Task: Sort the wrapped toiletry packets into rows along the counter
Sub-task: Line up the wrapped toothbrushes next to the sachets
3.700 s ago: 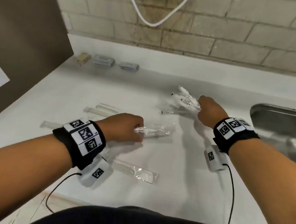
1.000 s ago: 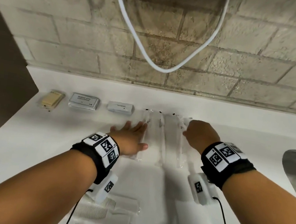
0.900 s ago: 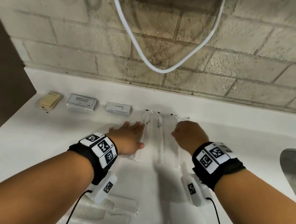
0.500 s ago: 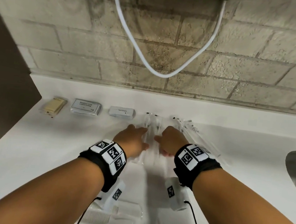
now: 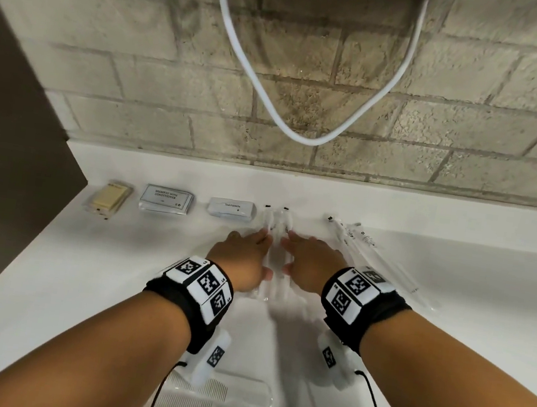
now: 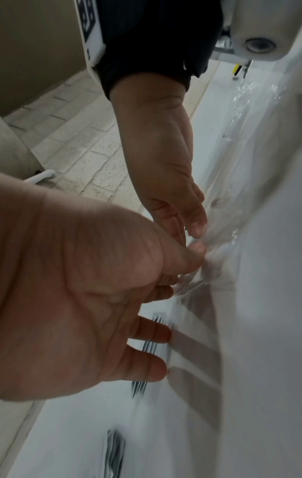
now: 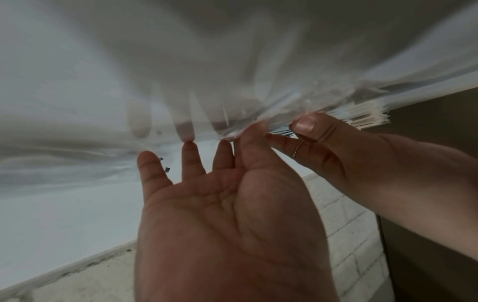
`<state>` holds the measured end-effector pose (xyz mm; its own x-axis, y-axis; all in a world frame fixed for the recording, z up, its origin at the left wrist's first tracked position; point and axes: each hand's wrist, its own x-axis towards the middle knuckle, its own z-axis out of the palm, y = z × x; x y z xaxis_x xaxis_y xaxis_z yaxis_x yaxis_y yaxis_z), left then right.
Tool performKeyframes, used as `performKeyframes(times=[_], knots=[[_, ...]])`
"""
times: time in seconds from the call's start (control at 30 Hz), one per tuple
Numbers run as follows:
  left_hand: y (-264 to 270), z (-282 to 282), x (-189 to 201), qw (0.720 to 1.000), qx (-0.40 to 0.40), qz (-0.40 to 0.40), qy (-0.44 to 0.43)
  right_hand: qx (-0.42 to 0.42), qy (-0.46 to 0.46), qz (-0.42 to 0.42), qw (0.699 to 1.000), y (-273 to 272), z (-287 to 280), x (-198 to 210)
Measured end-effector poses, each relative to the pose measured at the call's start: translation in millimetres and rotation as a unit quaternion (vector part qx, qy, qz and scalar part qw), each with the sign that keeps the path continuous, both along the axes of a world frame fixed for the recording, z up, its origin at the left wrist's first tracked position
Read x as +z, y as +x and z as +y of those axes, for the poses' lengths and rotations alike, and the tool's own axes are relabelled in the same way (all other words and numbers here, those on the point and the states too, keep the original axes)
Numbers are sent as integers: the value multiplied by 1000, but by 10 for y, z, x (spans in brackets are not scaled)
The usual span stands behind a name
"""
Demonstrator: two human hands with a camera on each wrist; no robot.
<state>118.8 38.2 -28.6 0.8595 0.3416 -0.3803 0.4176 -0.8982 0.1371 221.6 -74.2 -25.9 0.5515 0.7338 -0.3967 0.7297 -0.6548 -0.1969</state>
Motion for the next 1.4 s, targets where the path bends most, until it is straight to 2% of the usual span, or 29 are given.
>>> performKeyframes(times=[0.27,0.37,0.47,0.53,0.57,0.63,0.7,0.8,0.83,0.87,0.93,1.0,1.07,1.1,1.17,1.23,1.3,1.4], knots=[[6,67,-37,1000,-18,-4,-10,3,-34,3,999,84,164,-118],[-4,53,-9,1000,-4,-15,-25,-14,8,-5,1000,6,82,-3],[-25,38,40,998,24,-33,-54,-89,121,-124,981,21,-154,179],[-39,21,56,997,31,-41,-65,-168,113,-211,956,141,-375,247],[-43,11,57,996,29,-42,-67,-204,76,-214,952,215,-484,262],[-45,-35,57,997,9,-46,-63,-258,17,-151,954,347,-664,240],[-26,-94,67,997,-15,-41,-59,-276,10,-85,957,409,-764,227],[0,-138,74,997,-27,-22,-67,-271,63,-57,959,500,-759,322],[7,-134,70,997,-30,-17,-65,-277,101,-18,956,507,-730,370],[6,-129,65,997,-34,-14,-61,-285,149,44,946,482,-693,413],[0,-123,73,998,-41,-13,-54,-321,213,192,903,364,-588,480],[-12,-128,98,998,-47,-14,-51,-343,202,275,875,255,-473,484],[-21,-140,115,997,-50,-15,-52,-342,168,273,883,230,-398,394],[-26,-136,109,997,-50,-16,-54,-330,157,249,897,225,-360,356],[-20,-132,83,997,-47,-17,-58,-273,151,165,936,204,-341,306],[-19,-130,62,997,-42,-15,-63,-206,149,101,962,127,-349,265],[-21,-134,74,997,-43,-14,-61,-164,137,52,975,48,-360,221],[-34,-137,92,997,-50,-20,-55,-149,146,-14,978,51,-370,116]])
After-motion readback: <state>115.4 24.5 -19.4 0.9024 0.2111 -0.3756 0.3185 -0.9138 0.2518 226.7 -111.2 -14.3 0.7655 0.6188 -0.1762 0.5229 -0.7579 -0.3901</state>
